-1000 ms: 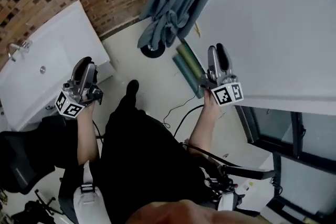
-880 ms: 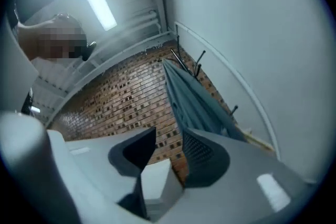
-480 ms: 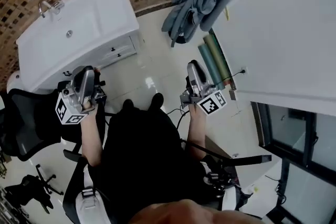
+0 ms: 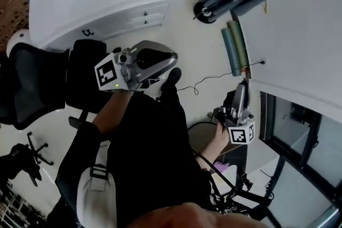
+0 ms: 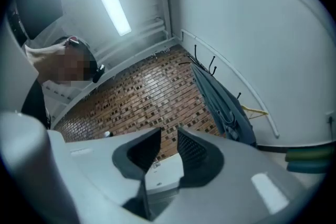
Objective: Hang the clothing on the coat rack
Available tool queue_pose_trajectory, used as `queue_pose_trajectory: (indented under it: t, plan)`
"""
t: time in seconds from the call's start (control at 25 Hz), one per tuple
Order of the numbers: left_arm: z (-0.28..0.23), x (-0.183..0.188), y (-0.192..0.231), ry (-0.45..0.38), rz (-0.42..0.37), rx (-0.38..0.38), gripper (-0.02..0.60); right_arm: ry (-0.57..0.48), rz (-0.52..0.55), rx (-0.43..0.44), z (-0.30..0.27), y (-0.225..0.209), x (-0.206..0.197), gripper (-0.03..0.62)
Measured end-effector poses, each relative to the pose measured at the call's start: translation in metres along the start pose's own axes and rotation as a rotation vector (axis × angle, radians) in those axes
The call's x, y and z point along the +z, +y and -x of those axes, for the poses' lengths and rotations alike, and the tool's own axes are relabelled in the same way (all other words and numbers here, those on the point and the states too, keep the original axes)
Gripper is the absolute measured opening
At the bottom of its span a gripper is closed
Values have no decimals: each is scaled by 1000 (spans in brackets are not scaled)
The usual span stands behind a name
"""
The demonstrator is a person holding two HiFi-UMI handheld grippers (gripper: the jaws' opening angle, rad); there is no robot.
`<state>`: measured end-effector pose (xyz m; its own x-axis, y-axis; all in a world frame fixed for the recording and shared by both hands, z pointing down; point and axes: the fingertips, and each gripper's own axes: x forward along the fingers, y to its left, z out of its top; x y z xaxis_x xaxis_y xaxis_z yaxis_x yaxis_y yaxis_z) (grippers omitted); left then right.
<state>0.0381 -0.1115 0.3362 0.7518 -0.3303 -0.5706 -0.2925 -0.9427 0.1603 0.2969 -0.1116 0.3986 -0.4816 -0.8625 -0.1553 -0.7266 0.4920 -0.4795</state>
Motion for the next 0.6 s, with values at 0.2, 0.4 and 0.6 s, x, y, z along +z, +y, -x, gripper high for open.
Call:
queue_pose_trajectory:
  t: [0.2,0.4,0.6]
  plan:
    - [68,26,0,-120,120,36,3,103,17,-63,23,74,-76,92]
    - [111,62,-7,-160,79,122,28,61,-5,-56,6,113,-78,92]
    - [112,93,-10,-201,6,77,25,-8,86,-40,0,126,-63,92]
